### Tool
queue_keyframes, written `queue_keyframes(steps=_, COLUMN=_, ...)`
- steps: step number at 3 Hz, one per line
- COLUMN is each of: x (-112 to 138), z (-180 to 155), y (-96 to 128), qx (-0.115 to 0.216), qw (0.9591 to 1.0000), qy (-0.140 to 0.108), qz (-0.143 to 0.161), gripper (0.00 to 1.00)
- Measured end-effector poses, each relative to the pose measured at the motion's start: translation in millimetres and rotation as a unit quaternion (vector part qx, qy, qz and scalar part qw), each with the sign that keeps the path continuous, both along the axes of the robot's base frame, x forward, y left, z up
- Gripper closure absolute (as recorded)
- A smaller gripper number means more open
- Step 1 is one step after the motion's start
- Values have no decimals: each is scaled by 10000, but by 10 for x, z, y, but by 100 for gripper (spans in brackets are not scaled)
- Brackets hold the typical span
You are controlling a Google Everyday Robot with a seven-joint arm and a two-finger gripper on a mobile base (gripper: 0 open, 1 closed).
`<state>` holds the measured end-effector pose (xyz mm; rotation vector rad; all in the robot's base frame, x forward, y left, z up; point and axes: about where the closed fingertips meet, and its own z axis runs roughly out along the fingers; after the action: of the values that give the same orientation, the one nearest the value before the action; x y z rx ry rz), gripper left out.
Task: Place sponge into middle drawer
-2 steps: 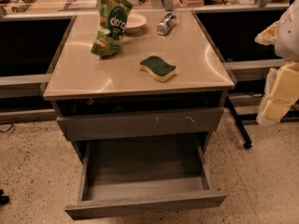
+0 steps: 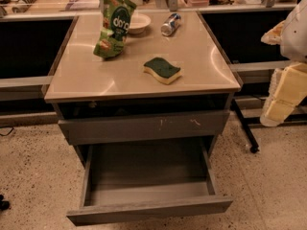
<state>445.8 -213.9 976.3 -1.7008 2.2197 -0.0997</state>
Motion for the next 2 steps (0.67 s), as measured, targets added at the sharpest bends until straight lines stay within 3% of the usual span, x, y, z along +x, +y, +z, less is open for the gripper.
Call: queue_keyframes(steps=2, x=700, z=-241, y=427, qx=756, qw=9964, qy=-292, qz=-240, gripper=0)
